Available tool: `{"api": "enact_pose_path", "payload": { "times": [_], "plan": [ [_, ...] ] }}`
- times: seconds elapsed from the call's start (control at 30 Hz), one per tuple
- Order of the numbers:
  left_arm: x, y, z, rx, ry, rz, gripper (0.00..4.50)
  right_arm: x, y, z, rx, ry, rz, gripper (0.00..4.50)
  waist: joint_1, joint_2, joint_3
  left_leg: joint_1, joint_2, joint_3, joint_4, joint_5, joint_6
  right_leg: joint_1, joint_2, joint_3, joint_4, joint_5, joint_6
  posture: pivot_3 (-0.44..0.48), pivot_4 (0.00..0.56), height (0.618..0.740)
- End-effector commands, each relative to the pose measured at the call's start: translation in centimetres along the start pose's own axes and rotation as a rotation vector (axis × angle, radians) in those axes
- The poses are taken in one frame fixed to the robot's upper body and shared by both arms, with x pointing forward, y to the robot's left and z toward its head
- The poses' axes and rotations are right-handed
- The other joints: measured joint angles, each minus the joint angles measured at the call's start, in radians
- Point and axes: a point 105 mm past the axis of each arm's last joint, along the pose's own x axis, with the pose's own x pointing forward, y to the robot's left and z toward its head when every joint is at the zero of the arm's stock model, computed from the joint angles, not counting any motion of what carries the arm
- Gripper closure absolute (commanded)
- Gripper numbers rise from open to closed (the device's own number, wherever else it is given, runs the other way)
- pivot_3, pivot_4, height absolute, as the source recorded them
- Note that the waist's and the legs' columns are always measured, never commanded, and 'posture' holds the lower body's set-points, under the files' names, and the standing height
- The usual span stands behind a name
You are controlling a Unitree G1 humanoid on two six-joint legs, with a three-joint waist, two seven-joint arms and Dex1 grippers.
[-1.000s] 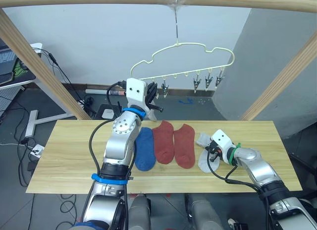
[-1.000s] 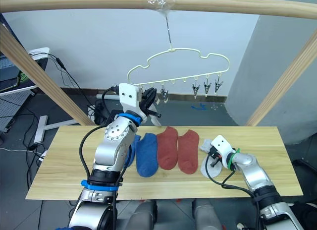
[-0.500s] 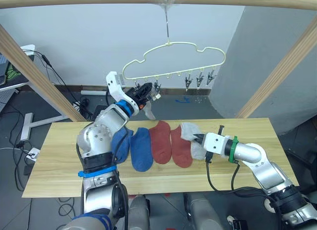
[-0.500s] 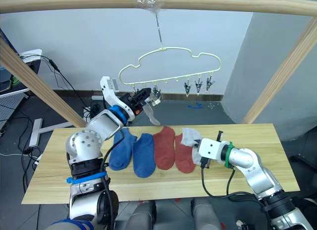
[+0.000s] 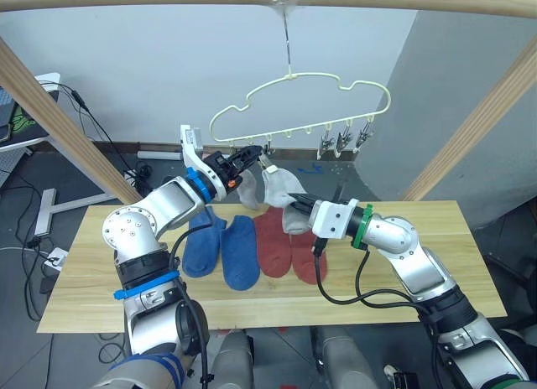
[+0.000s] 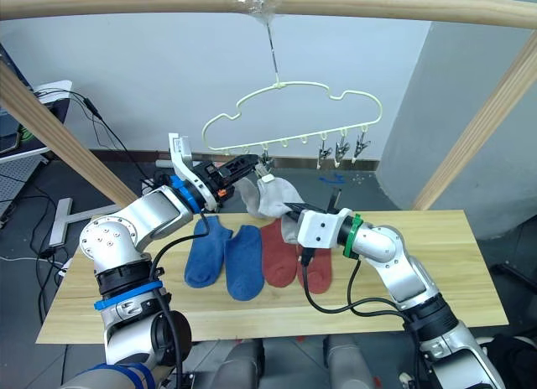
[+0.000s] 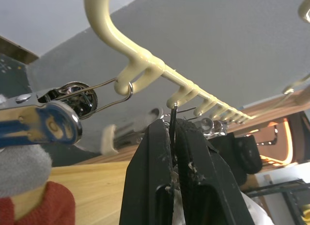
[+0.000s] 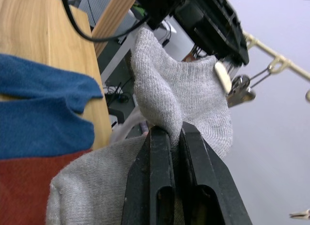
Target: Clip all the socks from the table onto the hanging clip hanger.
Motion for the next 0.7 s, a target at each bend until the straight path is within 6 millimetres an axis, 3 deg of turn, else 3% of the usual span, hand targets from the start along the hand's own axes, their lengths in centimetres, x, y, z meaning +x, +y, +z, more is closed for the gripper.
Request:
{"api": "enact_pose_path", "payload": {
  "times": [0.03,0.5,0.7],
  "plan": [
    [-0.21,0.22,-0.69,-0.007,0.028,0.011,4.5,0.2,-0.65,0.83,-0.034,-0.038,-0.013,4.45,0.0,0.0,0.0,0.0,0.0,0.0,0.0,0.0,0.0,0.0,0.0,0.0,0.0,0.0,0.0,0.009,0.24,0.74],
    [-1.04,0.17,-0.9,0.048,0.048,0.009,4.5,-0.09,-1.27,0.22,-0.016,-0.023,-0.029,4.45,0.0,0.0,0.0,0.0,0.0,0.0,0.0,0.0,0.0,0.0,0.0,0.0,0.0,0.0,0.0,0.012,0.229,0.74],
    [-1.06,0.09,-0.84,0.046,0.044,-0.004,2.59,-0.04,-1.42,0.42,-0.019,-0.03,-0.032,4.5,0.002,0.0,0.0,-0.001,0.0,0.0,0.0,0.0,0.0,0.0,0.0,0.0,0.0,0.0,0.0,0.011,0.23,0.74]
  ]
}}
